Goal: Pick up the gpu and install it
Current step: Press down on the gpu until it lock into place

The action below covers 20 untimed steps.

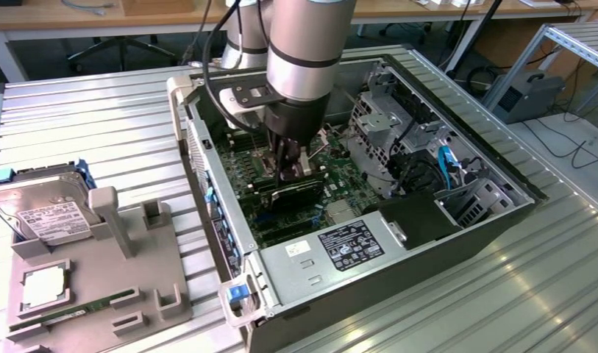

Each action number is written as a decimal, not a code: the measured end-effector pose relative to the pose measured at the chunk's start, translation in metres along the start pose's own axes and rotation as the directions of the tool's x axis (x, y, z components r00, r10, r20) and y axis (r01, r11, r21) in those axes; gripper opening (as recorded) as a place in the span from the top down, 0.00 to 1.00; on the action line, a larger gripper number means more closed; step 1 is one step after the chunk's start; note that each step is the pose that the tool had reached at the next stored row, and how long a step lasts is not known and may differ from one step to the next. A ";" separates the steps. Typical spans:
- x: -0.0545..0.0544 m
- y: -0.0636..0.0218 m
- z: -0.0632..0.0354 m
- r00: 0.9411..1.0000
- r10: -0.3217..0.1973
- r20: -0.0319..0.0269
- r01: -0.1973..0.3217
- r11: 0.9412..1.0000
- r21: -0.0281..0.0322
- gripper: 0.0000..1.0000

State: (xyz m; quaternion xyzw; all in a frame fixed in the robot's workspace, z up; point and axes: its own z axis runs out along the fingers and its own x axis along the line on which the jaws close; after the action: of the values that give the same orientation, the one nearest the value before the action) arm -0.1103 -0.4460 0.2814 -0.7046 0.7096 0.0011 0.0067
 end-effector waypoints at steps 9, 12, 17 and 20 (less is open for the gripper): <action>0.000 0.0000 0.0091 1.000 0.000 -0.001 0.000 1.000 0.000 0.89; 0.000 0.0000 0.0093 1.000 0.000 0.000 0.000 1.000 0.000 0.89; 0.000 0.0004 0.0105 1.000 0.000 0.000 0.000 1.000 0.000 0.89; 0.000 0.0008 0.0115 1.000 0.000 0.000 0.000 1.000 0.000 0.89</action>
State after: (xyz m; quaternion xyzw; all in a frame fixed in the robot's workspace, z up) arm -0.1111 -0.4456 0.2700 -0.7045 0.7097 0.0012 0.0065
